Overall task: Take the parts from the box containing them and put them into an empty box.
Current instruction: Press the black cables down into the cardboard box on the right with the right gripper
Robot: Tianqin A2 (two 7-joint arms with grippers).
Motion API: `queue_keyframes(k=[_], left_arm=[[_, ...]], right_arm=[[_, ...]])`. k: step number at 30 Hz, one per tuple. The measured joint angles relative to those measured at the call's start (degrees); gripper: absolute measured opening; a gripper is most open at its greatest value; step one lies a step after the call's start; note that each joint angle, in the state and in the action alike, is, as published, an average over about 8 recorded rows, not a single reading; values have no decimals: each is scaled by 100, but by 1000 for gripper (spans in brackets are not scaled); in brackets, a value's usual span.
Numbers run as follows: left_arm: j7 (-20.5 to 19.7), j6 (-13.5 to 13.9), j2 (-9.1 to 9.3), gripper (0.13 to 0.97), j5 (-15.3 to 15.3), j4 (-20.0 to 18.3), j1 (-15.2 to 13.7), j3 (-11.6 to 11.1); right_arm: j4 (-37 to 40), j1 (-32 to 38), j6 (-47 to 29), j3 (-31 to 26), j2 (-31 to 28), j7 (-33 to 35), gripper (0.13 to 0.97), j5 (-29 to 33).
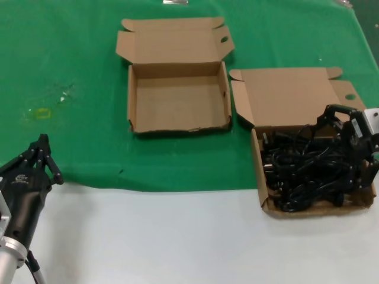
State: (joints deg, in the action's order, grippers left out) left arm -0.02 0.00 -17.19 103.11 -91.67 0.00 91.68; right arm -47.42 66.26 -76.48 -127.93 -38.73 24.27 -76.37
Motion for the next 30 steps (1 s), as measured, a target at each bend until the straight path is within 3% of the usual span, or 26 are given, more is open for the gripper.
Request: queue_keyframes(k=[13, 22, 30], left_arm=[[0, 0, 0, 144, 0, 0, 0, 0], [0, 0, 0, 144, 0, 0, 0, 0], [0, 0, 0, 144, 0, 0, 0, 0]], right_arm=[[154, -60, 56, 91, 51, 167, 895, 71], [296, -68, 98, 102, 109, 220, 758, 143], [369, -49, 127, 101, 178, 227, 551, 198]])
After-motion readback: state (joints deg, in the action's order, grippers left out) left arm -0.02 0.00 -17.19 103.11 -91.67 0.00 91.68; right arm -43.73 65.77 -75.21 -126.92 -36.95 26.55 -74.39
